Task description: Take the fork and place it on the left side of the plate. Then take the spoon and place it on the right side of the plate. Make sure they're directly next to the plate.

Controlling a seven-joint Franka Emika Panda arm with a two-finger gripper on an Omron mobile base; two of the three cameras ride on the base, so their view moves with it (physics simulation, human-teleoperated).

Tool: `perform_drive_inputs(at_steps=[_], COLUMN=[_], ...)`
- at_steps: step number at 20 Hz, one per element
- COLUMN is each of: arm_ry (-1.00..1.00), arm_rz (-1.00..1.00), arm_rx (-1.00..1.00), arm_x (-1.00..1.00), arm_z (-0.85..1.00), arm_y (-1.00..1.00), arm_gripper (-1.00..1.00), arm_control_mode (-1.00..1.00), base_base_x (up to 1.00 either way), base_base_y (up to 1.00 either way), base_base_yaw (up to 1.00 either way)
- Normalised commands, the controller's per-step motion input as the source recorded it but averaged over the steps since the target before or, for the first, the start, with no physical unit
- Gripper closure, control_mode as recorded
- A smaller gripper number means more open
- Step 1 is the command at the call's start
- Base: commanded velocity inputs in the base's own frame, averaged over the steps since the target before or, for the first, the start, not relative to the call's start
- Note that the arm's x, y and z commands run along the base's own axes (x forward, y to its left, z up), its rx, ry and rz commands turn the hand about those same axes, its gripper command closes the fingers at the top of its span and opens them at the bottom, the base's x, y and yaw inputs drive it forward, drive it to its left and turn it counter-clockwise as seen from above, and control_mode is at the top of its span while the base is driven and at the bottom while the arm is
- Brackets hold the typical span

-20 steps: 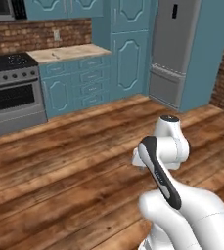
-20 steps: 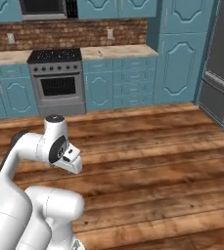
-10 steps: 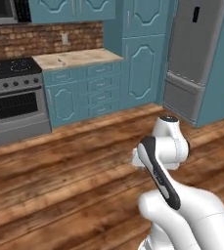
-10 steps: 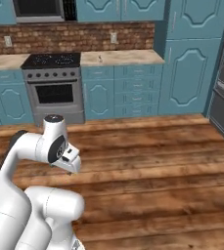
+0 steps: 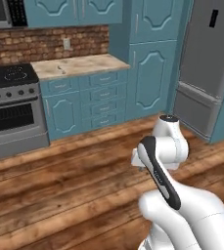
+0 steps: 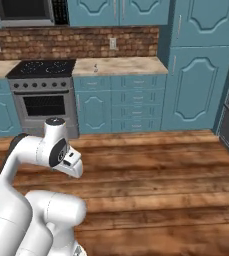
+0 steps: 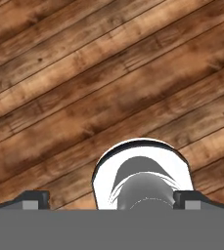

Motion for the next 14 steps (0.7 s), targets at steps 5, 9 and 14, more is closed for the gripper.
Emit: perform_drive_inputs(at_steps=[5, 9, 14], arm_ry=[0.0, 0.0, 0.0], arm_rz=[0.0, 0.0, 0.0], arm_rx=[0.0, 0.0, 0.0], arm_x=[0.0, 0.0, 0.0], arm_z=[0.0, 0.0, 0.0], arm_y=[0.0, 0.0, 0.0], arm_gripper=[-1.0, -1.0, -1.0], arm_control_mode=[1.0, 1.0, 1.0], base_base_x=[1.0, 1.0, 1.0], base_base_y=[-0.28, -0.25, -0.19], base_base_yaw=[0.13, 0.14, 0.17])
